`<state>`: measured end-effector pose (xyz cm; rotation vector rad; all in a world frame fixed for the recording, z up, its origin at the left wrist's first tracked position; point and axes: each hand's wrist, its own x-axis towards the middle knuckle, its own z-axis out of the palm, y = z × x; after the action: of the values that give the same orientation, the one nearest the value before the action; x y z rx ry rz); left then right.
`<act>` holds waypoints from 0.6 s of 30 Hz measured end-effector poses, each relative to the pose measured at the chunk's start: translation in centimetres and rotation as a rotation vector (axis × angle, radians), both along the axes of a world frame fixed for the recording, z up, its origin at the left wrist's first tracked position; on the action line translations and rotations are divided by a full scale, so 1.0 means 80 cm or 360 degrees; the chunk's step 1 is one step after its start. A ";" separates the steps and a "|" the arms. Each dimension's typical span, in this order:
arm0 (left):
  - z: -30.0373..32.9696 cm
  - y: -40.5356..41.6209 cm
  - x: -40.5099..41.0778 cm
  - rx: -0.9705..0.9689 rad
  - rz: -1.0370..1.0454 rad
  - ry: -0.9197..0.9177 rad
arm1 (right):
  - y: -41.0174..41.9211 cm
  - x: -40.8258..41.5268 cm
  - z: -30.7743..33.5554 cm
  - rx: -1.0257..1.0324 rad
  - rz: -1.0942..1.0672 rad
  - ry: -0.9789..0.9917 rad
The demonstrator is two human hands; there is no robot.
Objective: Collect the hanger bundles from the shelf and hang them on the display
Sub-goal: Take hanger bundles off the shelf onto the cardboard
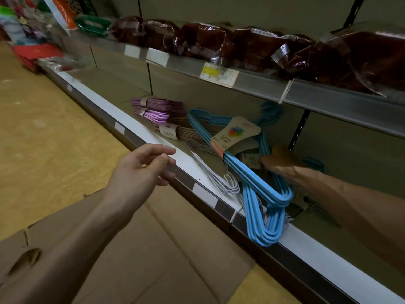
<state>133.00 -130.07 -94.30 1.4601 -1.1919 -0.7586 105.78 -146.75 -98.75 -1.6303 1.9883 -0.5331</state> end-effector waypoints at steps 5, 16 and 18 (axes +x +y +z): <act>0.003 0.004 0.005 0.0005 -0.0012 -0.0053 | 0.008 0.006 0.001 -0.0104 0.0038 -0.0123; 0.013 0.020 0.032 0.0248 0.0167 0.0139 | 0.057 0.053 0.012 0.0104 0.0536 -0.0647; 0.011 0.019 0.039 0.0404 0.0228 0.0449 | 0.064 0.068 0.015 0.0102 0.0640 -0.0665</act>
<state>136.12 -128.53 -93.39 1.5643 -0.7900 -1.0066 111.18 -141.61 -97.54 -1.6587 1.3234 -0.5878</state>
